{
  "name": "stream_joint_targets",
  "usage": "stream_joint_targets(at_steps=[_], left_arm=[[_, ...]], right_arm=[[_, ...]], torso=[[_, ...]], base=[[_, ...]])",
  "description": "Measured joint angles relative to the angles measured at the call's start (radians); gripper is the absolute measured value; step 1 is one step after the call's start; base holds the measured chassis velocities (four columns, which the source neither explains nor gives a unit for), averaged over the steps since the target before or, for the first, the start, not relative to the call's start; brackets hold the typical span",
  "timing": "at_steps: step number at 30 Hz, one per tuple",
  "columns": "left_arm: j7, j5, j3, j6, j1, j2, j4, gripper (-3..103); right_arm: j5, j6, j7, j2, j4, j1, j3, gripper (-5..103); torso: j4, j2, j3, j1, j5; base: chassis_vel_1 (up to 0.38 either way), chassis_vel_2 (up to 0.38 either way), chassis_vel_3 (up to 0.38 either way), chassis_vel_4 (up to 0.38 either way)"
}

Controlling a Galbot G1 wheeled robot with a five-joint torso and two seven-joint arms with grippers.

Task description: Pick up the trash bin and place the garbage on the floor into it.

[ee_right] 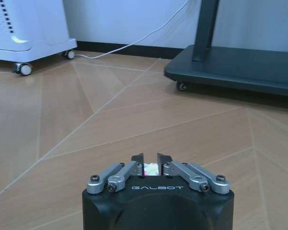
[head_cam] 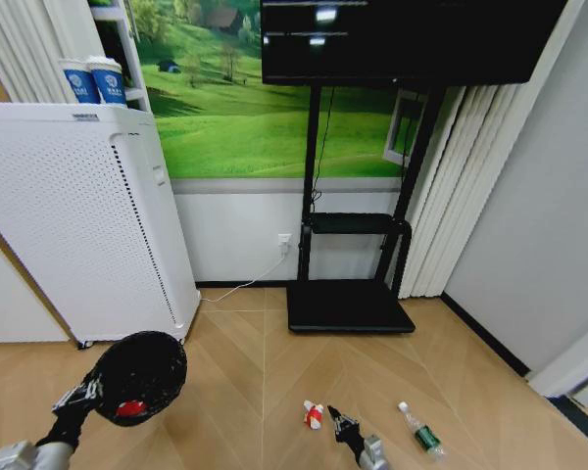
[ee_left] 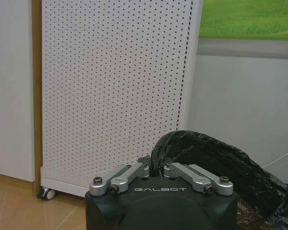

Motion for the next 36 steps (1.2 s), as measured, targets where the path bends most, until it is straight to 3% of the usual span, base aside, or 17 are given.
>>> stream_joint_targets(at_steps=[1, 2, 6, 7, 9, 11, 14, 15, 17, 21, 31, 34, 36], left_arm=[[0.002, -0.001, -0.007, -0.005, 0.006, -0.002, 0.001, 7], [0.008, -0.005, -0.019, -0.013, 0.019, -0.005, 0.005, 7], [0.014, -0.009, -0.030, -0.020, 0.030, -0.005, 0.007, 7], [0.015, -0.011, -0.033, -0.024, 0.032, -0.006, 0.008, 7], [0.015, -0.011, -0.033, -0.025, 0.032, -0.009, 0.008, 7], [0.016, -0.010, -0.029, -0.026, 0.030, -0.017, 0.007, 7], [0.016, -0.009, -0.027, -0.026, 0.029, -0.020, 0.007, 7], [0.016, -0.007, -0.025, -0.026, 0.027, -0.021, 0.007, 7], [0.016, -0.006, -0.022, -0.026, 0.024, -0.021, 0.007, 7], [0.014, -0.006, -0.020, -0.026, 0.019, -0.019, 0.004, 7], [0.006, -0.004, -0.009, -0.021, 0.012, -0.020, -0.002, 7], [0.000, -0.004, -0.009, -0.019, 0.009, -0.019, -0.003, 7], [-0.005, -0.008, -0.011, -0.018, 0.008, -0.017, -0.003, 7]], right_arm=[[-0.005, -0.001, 0.001, 0.002, 0.000, 0.000, -0.007, 14], [-0.017, -0.006, 0.004, 0.008, -0.005, 0.003, -0.029, 25], [-0.025, -0.019, 0.011, 0.012, -0.015, 0.017, -0.057, 36], [-0.032, -0.030, 0.018, 0.014, -0.031, 0.033, -0.075, 47], [-0.036, -0.034, 0.021, 0.014, -0.044, 0.043, -0.085, 47], [-0.041, -0.042, 0.026, 0.013, -0.074, 0.068, -0.106, 57], [-0.046, -0.044, 0.030, 0.013, -0.090, 0.080, -0.112, 63], [-0.053, -0.046, 0.036, 0.013, -0.114, 0.099, -0.116, 74], [-0.064, -0.047, 0.042, 0.013, -0.151, 0.126, -0.120, 84], [-0.074, -0.047, 0.047, 0.013, -0.192, 0.156, -0.125, 95], [-0.110, -0.025, 0.053, 0.029, -0.311, 0.236, -0.144, 103], [-0.157, -0.017, 0.065, 0.046, -0.354, 0.263, -0.132, 97], [-0.185, -0.017, 0.062, 0.048, -0.372, 0.270, -0.127, 88]], torso=[[0.0000, 0.000, 0.000, 0.000, 0.0000], [0.0001, 0.000, 0.000, 0.000, 0.0000], [0.0002, 0.000, 0.000, 0.000, 0.0000], [0.0002, 0.000, 0.000, 0.000, 0.0000], [0.0000, 0.000, 0.000, 0.000, 0.0001], [0.0001, 0.000, 0.000, 0.000, -0.0001], [0.0001, 0.000, 0.000, 0.000, 0.0000], [0.0000, 0.000, 0.000, 0.000, 0.0000], [0.0001, 0.000, 0.000, 0.000, 0.0000], [0.0000, 0.000, 0.000, 0.000, 0.0000], [0.0000, 0.000, 0.000, 0.000, -0.0001], [0.0001, 0.000, 0.000, 0.000, 0.0001], [0.0001, 0.000, 0.000, 0.000, 0.0000]], base=[[0.000, 0.000, 0.000, 0.000], [0.000, 0.000, 0.000, 0.000], [0.000, 0.000, 0.000, 0.000], [0.000, 0.000, 0.000, 0.000], [0.000, 0.000, 0.000, 0.000], [0.000, 0.000, 0.000, 0.000], [0.000, 0.000, 0.000, 0.000], [0.000, 0.000, 0.000, 0.000], [0.000, 0.000, 0.000, 0.000], [0.000, 0.000, 0.000, 0.000], [0.000, 0.000, 0.000, 0.000], [0.000, 0.000, 0.000, 0.000], [0.000, 0.000, 0.000, 0.000]])
